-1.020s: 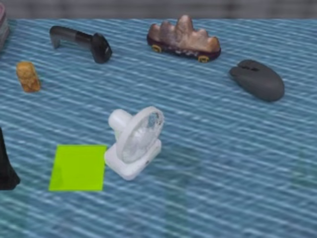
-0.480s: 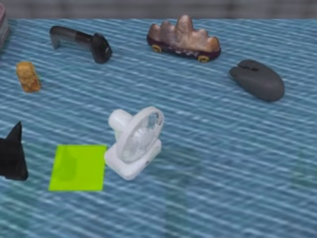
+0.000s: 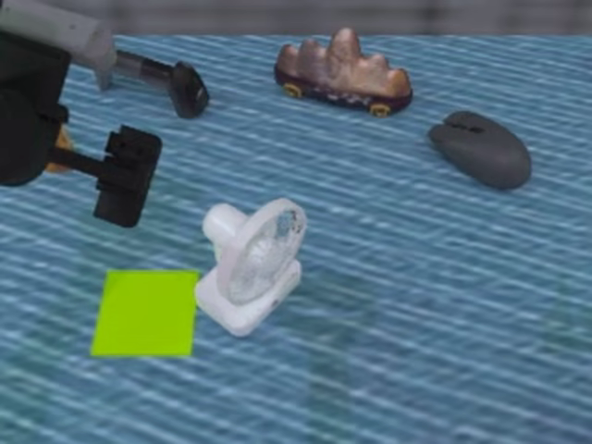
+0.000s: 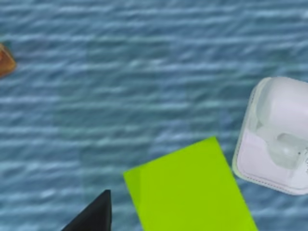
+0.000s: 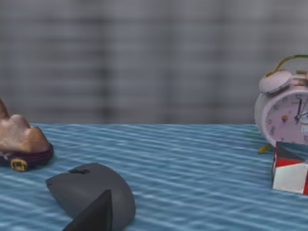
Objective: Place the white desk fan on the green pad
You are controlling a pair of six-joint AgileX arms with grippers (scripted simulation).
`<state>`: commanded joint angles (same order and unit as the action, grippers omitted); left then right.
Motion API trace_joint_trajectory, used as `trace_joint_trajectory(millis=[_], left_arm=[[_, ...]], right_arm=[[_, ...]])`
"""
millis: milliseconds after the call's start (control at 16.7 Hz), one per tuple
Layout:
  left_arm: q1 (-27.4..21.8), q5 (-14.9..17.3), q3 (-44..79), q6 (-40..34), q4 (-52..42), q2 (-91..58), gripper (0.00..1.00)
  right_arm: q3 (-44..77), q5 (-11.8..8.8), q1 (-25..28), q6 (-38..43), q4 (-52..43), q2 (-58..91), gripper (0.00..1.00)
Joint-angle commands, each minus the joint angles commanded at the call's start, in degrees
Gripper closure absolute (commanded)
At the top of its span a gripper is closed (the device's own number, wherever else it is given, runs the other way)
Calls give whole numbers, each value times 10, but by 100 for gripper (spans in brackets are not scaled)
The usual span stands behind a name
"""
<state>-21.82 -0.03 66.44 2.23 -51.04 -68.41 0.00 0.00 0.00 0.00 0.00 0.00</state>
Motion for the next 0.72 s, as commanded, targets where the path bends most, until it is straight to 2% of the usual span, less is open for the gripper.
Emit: trace_joint_trajectory(millis=[420,720], left_arm=[[-110,2,350,10,-249,-358,0],[-149,2,464,15,-344,-481,0]], right_arm=[[0,0,0,0,0,0,0],[0,0,0,0,0,0,0]])
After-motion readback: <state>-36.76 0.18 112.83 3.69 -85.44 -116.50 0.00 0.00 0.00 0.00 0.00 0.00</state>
